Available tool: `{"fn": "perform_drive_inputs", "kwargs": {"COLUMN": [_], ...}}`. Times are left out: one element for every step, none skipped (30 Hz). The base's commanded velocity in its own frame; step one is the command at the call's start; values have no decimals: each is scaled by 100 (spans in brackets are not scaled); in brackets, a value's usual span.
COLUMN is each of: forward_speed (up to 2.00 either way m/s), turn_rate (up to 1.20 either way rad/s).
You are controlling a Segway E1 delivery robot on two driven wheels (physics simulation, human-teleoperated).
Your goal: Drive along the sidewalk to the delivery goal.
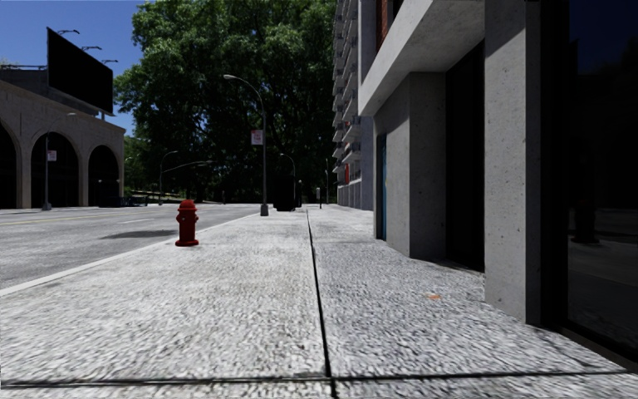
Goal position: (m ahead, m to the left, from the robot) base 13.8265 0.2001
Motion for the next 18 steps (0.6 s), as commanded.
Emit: {"fn": "perform_drive_inputs", "kwargs": {"forward_speed": [200, 200, 200, 200, 200, 200, 200, 200, 200, 200, 200, 200, 200, 200, 200, 200, 200, 200], "turn_rate": [0, 0, 0, 0, 0, 0, 0, 0, 0, 0, 0, 0, 0, 0, 0, 0, 0, 0]}}
